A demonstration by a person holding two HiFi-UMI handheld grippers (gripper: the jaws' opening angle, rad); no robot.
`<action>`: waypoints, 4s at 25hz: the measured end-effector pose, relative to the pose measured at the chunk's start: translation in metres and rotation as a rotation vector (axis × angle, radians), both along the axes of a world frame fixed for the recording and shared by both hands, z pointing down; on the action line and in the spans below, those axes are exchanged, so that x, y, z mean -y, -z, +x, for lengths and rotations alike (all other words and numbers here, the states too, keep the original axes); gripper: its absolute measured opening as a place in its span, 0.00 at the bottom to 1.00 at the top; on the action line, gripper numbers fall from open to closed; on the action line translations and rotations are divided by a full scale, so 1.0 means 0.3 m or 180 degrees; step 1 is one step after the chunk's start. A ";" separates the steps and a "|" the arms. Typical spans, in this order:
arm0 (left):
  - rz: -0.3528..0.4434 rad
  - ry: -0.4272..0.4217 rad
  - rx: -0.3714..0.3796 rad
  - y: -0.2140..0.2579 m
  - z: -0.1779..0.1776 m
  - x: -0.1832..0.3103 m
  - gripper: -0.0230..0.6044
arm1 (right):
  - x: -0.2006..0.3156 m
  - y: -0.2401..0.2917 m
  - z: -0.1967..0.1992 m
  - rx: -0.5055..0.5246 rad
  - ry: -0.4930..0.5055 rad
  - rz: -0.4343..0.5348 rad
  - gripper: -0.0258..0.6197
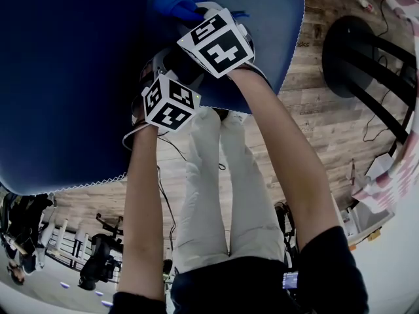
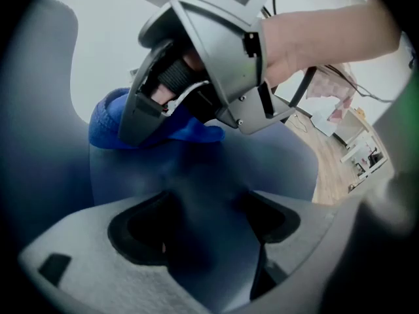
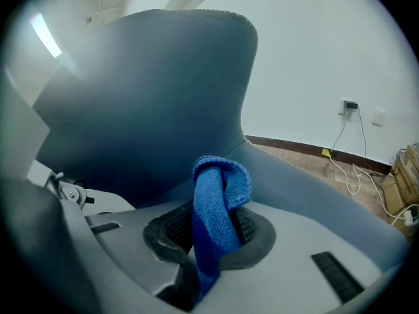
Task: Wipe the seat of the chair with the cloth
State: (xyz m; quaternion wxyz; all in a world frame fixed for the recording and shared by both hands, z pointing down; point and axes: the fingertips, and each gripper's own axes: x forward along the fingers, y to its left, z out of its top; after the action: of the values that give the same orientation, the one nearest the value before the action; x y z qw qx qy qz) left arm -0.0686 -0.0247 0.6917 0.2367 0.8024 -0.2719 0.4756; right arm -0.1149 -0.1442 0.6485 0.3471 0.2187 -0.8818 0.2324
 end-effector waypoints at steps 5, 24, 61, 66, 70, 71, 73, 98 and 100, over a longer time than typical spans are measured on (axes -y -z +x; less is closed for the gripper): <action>0.0006 0.0002 0.0002 0.004 -0.001 -0.003 0.62 | 0.004 -0.002 0.038 -0.0004 -0.0048 -0.0045 0.13; 0.0006 0.0002 0.0004 -0.002 -0.001 -0.006 0.62 | -0.041 -0.013 0.447 -0.0026 -0.0880 -0.0135 0.13; 0.0218 0.0794 -0.0472 0.723 0.102 0.008 0.15 | -0.374 0.511 0.797 0.0066 -0.1758 -0.0582 0.13; 0.0581 0.0815 -0.0522 0.999 0.103 0.035 0.08 | -0.327 0.795 0.793 0.0322 -0.1826 -0.0339 0.13; 0.0780 0.0944 -0.0799 1.244 0.107 0.065 0.07 | -0.253 1.047 0.803 0.0503 -0.1804 0.0025 0.13; 0.0844 0.0973 -0.0869 1.306 0.111 0.070 0.07 | -0.239 1.111 0.809 0.0541 -0.1802 0.0116 0.13; 0.0964 0.1026 -0.1007 1.427 0.120 0.081 0.07 | -0.217 1.235 0.817 0.0614 -0.1780 0.0293 0.13; 0.2907 0.0876 -0.1727 2.553 0.159 0.026 0.06 | -0.347 2.483 0.800 0.1260 -0.1319 0.2489 0.13; 0.3013 0.0864 -0.1727 2.599 0.160 0.005 0.07 | -0.368 2.528 0.813 0.1272 -0.1310 0.2601 0.13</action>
State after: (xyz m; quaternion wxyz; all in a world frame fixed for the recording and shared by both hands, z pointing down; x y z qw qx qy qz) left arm -0.0207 -0.0262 -0.0880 -0.0286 0.8725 -0.4858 0.0435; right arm 0.1289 -0.0337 -0.1099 0.0043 0.4576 -0.8886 -0.0310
